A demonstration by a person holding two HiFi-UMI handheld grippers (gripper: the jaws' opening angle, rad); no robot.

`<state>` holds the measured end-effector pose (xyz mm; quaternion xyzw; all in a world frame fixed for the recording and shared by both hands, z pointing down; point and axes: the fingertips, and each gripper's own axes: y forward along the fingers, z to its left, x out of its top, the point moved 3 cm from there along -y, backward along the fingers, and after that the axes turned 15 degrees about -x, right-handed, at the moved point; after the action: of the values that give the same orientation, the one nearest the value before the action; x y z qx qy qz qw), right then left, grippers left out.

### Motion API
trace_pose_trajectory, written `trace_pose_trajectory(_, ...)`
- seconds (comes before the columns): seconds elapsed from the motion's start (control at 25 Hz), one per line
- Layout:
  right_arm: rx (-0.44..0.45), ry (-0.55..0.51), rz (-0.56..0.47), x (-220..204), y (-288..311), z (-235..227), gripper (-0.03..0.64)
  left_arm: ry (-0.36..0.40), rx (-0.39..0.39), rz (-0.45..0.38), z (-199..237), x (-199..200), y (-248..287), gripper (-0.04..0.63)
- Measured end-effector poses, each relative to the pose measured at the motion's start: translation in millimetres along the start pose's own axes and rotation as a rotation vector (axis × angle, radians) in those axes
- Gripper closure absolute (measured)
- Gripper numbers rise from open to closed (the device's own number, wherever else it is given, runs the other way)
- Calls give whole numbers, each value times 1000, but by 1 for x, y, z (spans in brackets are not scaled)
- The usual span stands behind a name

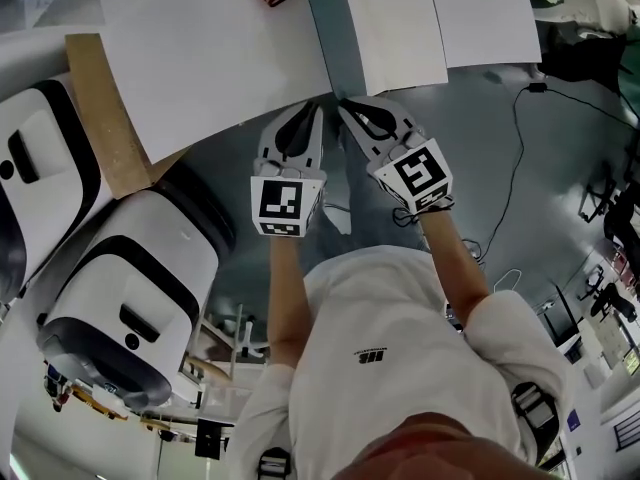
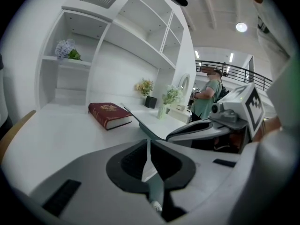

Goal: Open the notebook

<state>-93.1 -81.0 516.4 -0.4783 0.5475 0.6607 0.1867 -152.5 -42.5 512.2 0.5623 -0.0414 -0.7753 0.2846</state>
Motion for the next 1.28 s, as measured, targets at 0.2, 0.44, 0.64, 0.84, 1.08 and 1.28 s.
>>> trace_pose_trajectory(0.2, 24, -8, 20, -6, 10, 6, 614, -22, 25, -3, 8, -8, -4, 595)
trace_pose_trajectory(0.44, 48, -23, 44, -15, 21, 15, 614, -44, 48, -4, 16, -18, -10, 595)
trace_pose_trajectory(0.64, 65, -27, 60, -22, 29, 19, 614, -61, 63, -6, 21, -25, -11, 595)
trace_pose_trajectory(0.84, 80, -33, 76, -28, 37, 23, 614, -73, 75, -1, 27, -33, -12, 595)
trace_pose_trajectory(1.08, 93, -38, 95, -37, 47, 27, 612, -89, 90, 3, 36, -42, -13, 595)
trace_pose_trajectory(1.28, 102, -41, 116, -44, 55, 28, 612, -101, 102, 6, 43, -47, -13, 595)
